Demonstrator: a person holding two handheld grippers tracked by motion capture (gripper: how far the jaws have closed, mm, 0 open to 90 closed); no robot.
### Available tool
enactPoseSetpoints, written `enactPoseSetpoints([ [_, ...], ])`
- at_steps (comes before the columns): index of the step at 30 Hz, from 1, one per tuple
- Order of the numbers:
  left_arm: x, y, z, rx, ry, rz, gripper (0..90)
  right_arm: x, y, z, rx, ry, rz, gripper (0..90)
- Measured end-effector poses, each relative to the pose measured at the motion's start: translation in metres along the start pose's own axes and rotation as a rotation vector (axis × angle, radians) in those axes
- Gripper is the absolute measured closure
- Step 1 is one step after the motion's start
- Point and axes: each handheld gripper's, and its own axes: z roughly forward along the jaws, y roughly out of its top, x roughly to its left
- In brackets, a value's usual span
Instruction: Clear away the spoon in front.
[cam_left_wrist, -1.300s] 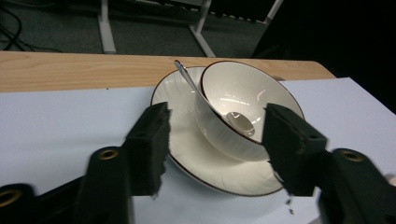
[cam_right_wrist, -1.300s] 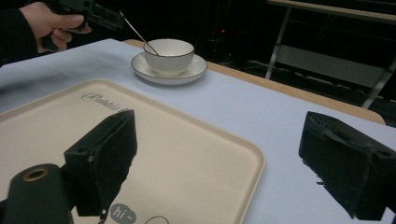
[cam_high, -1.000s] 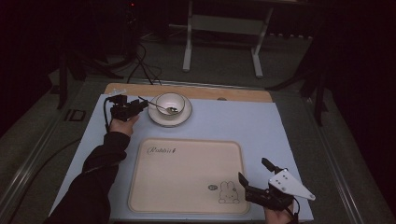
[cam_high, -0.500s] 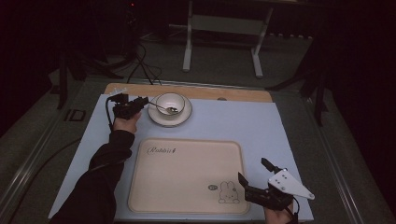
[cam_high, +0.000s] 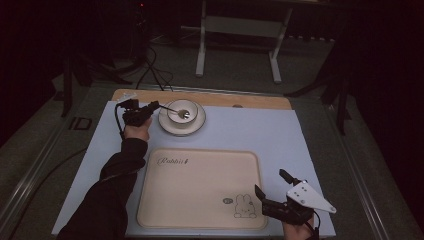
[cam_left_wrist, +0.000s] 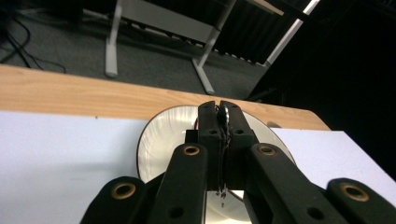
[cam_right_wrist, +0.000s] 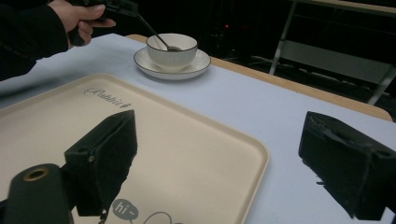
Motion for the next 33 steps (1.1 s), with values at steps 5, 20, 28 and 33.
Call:
enactPoseSetpoints([
  [5,-0.004,0.001,0.001,0.004,-0.011,0.023,89.4,0.0,0.0,0.0,0.0,0.0,0.001,11.6],
  [20,-0.012,0.017,-0.009,0.013,-0.032,0.058,89.9,0.0,0.0,0.001,0.001,0.001,0.005,11.6],
  [28,-0.021,0.032,-0.025,0.017,-0.047,0.103,89.8,-0.001,0.0,0.001,-0.002,0.004,0.007,11.6],
  [33,-0.022,0.042,-0.038,0.011,-0.063,0.107,89.8,0.0,0.0,0.001,0.0,0.002,0.006,11.6],
])
